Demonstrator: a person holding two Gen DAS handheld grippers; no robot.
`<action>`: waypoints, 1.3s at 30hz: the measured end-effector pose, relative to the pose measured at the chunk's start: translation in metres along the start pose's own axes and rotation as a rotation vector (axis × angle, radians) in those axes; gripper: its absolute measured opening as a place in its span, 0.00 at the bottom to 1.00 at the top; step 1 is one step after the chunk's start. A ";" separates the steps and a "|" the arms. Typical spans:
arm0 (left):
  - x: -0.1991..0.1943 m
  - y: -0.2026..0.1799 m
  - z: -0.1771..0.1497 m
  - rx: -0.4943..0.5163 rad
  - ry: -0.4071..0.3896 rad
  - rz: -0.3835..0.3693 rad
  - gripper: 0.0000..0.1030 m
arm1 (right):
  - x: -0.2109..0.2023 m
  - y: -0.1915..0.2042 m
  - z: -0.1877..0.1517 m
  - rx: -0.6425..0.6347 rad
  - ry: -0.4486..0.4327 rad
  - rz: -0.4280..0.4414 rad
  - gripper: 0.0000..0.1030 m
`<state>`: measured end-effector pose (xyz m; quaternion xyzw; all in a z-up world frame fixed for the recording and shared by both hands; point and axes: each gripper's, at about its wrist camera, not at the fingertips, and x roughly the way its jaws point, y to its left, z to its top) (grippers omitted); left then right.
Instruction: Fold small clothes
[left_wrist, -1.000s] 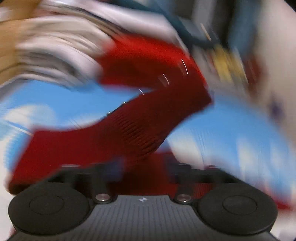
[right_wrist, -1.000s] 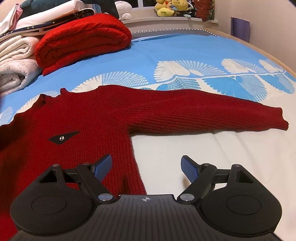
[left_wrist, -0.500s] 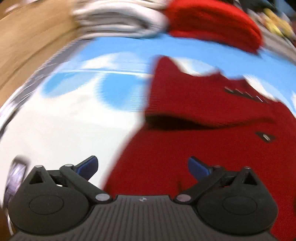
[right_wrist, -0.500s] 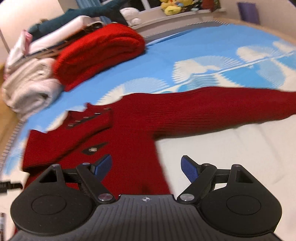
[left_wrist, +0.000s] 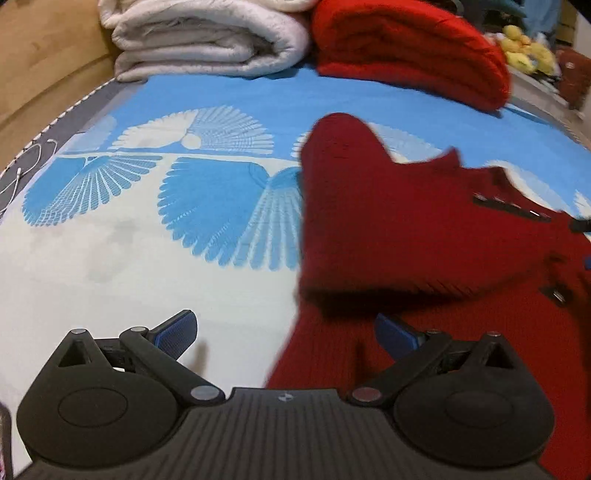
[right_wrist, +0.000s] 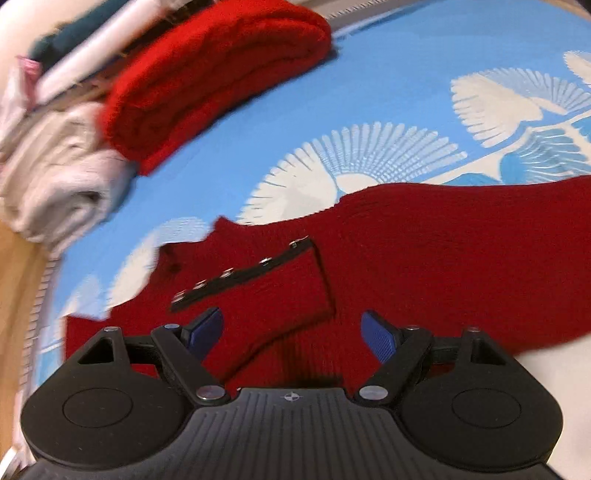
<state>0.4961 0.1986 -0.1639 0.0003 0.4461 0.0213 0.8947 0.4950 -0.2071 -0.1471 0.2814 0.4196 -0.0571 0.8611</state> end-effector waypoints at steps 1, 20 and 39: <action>0.012 0.004 0.005 -0.027 0.006 0.019 1.00 | 0.012 0.004 0.001 -0.005 -0.010 -0.049 0.81; 0.039 0.020 0.005 -0.141 0.122 0.110 1.00 | -0.001 -0.008 0.000 -0.141 -0.109 -0.137 0.01; -0.016 0.057 0.028 -0.269 0.022 -0.021 0.99 | 0.010 -0.027 -0.017 -0.093 -0.075 -0.036 0.65</action>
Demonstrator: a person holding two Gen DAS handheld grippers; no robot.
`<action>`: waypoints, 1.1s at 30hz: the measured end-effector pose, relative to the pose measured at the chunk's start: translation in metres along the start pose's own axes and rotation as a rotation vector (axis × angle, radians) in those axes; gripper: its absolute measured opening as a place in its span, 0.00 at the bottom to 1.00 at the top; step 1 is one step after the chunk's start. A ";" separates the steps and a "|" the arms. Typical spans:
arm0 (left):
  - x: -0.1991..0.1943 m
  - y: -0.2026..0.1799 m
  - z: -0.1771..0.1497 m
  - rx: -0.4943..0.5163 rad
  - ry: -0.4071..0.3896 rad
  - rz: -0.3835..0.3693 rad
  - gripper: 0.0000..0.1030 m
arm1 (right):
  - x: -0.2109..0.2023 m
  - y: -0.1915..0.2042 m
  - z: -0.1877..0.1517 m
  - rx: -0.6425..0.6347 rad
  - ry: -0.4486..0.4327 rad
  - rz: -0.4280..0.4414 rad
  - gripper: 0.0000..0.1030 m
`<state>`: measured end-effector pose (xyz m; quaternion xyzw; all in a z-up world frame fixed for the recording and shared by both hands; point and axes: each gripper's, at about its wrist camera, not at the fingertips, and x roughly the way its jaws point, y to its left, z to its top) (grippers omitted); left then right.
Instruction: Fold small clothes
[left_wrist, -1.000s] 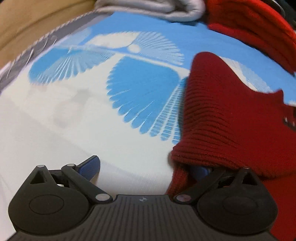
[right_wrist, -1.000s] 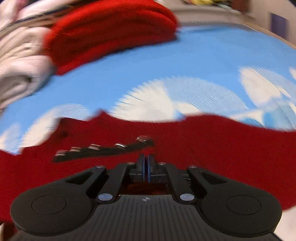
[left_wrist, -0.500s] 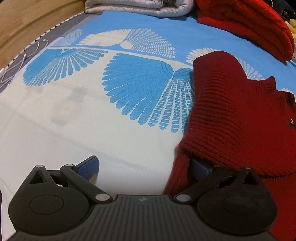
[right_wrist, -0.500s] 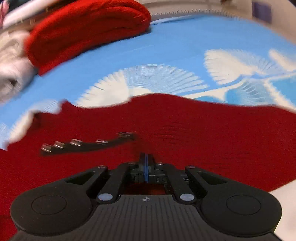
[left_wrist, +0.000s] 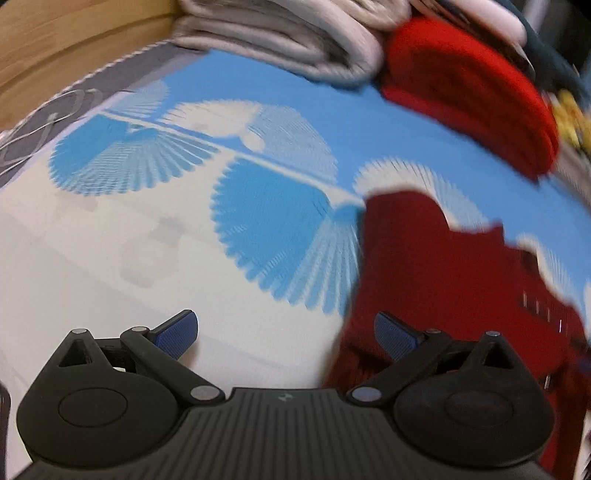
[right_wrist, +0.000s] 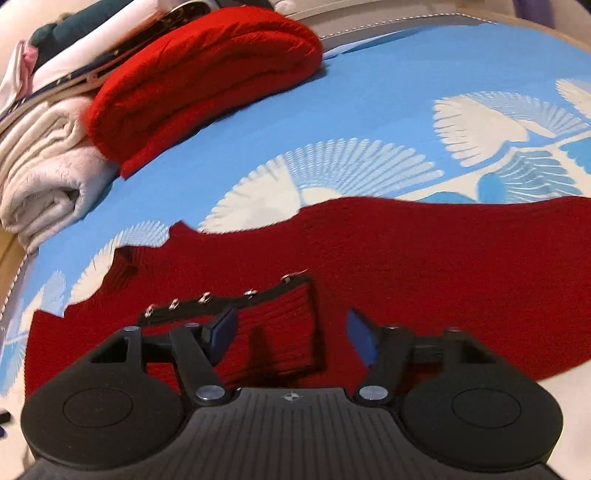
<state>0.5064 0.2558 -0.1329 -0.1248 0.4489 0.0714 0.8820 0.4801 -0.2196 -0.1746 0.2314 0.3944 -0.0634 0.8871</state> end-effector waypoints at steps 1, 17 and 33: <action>0.001 0.001 0.002 -0.025 -0.007 -0.013 0.99 | 0.006 0.003 -0.001 -0.013 0.008 -0.004 0.65; 0.069 -0.066 0.007 0.137 -0.069 0.224 0.99 | 0.017 0.013 -0.002 -0.287 0.055 -0.126 0.13; 0.047 -0.108 0.001 0.208 -0.108 0.077 1.00 | 0.008 -0.001 0.000 -0.286 -0.011 -0.019 0.19</action>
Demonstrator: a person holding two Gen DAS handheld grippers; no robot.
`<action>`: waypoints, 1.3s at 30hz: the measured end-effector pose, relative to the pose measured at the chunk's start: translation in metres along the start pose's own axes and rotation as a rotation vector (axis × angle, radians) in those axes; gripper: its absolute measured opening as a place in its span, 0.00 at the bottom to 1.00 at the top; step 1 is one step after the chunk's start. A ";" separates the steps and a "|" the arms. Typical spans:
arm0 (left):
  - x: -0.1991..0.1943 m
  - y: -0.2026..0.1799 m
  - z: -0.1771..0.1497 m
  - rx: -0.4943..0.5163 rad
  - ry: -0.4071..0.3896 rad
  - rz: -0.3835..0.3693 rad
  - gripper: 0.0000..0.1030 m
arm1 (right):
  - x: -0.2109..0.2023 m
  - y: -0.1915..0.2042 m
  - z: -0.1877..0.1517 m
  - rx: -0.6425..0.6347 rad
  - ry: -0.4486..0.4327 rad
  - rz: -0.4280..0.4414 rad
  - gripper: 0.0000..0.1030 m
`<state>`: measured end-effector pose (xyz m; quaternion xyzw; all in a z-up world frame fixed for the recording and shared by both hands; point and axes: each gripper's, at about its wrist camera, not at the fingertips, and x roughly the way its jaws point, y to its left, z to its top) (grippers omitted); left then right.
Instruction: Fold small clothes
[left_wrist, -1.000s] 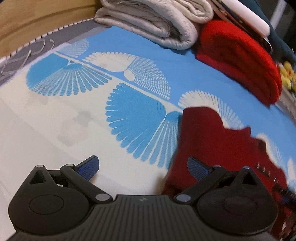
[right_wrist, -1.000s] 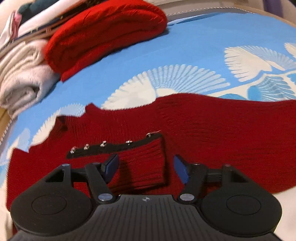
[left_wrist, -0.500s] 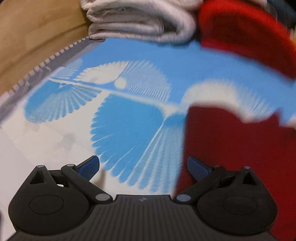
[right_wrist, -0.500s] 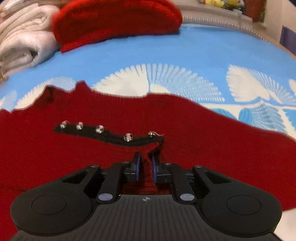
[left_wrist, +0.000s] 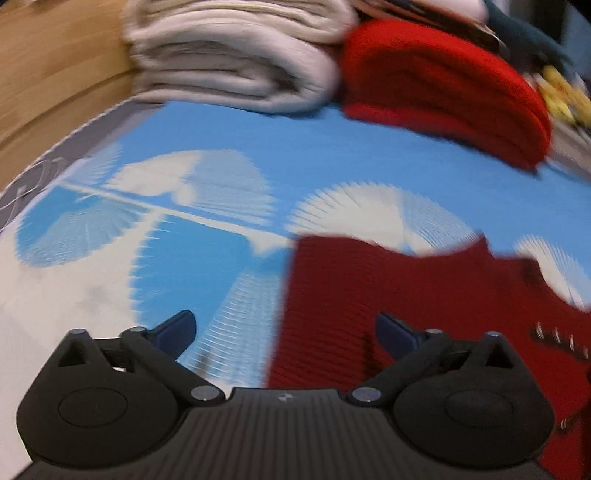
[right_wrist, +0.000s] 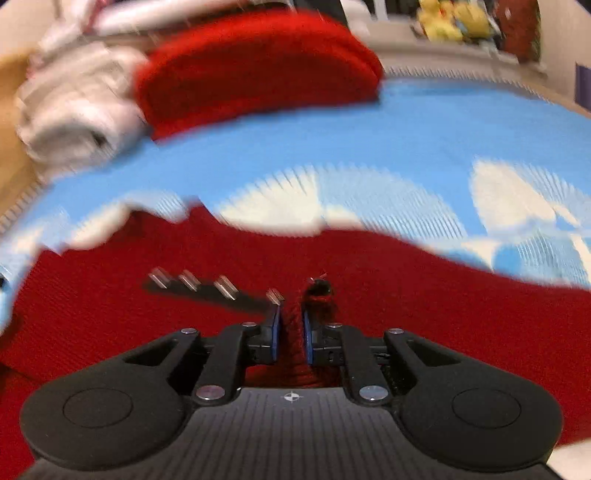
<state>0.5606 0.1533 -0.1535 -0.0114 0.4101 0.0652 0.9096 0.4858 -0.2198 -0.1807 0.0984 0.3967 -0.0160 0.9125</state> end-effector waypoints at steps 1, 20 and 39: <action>0.007 -0.009 -0.006 0.042 0.016 0.022 1.00 | 0.002 -0.006 -0.004 0.012 0.001 0.008 0.18; -0.097 0.028 -0.078 0.118 0.095 -0.039 1.00 | -0.158 -0.035 -0.062 0.081 -0.018 0.050 0.80; -0.214 0.086 -0.267 0.090 0.127 0.047 1.00 | -0.282 -0.046 -0.246 -0.035 0.052 -0.051 0.82</action>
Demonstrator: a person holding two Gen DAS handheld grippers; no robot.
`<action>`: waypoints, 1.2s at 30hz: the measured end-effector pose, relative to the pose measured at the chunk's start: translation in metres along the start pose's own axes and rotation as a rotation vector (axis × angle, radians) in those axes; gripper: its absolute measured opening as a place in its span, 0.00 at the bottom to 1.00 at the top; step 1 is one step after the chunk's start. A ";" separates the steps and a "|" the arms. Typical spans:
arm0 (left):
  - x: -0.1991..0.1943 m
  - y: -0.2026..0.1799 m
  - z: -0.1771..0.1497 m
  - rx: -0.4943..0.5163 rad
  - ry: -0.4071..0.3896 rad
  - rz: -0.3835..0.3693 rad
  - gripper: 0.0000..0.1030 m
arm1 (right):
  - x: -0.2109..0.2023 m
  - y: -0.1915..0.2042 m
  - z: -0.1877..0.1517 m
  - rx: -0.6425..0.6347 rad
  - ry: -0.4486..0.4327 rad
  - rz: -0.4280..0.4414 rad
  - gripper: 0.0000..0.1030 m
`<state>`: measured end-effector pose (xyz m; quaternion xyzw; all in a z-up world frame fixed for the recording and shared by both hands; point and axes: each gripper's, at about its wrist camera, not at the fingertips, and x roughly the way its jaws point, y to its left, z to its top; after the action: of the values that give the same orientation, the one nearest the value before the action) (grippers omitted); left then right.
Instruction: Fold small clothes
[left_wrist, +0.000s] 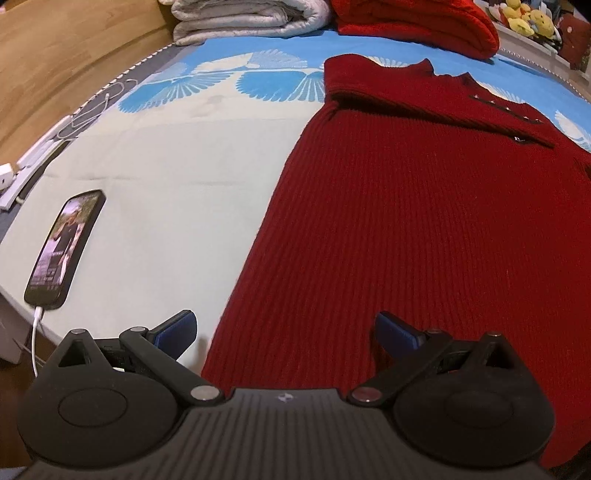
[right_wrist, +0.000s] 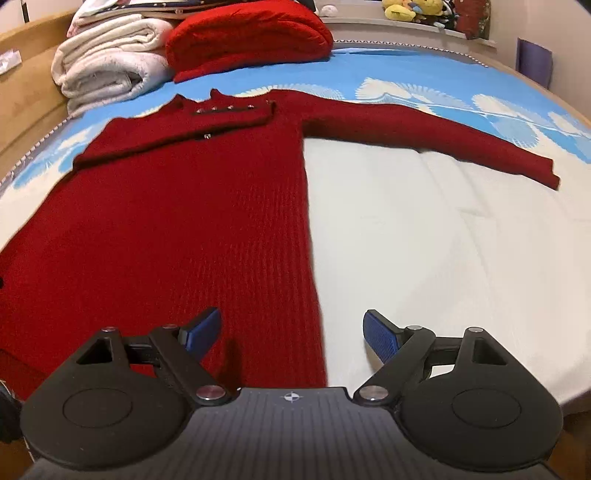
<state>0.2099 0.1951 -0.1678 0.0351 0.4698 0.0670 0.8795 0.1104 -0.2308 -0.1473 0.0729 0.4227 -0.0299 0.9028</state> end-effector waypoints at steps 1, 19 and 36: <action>0.000 0.000 -0.002 0.002 -0.003 0.008 1.00 | -0.002 0.001 -0.005 -0.006 0.001 -0.006 0.82; 0.009 0.035 -0.015 -0.097 0.042 -0.018 1.00 | 0.000 -0.016 -0.022 0.086 0.035 -0.032 0.83; 0.015 0.042 -0.021 -0.164 0.053 -0.063 1.00 | 0.009 -0.026 -0.015 0.176 0.021 0.125 0.92</action>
<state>0.1971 0.2391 -0.1860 -0.0533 0.4866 0.0785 0.8685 0.1018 -0.2538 -0.1664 0.1785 0.4225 -0.0096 0.8886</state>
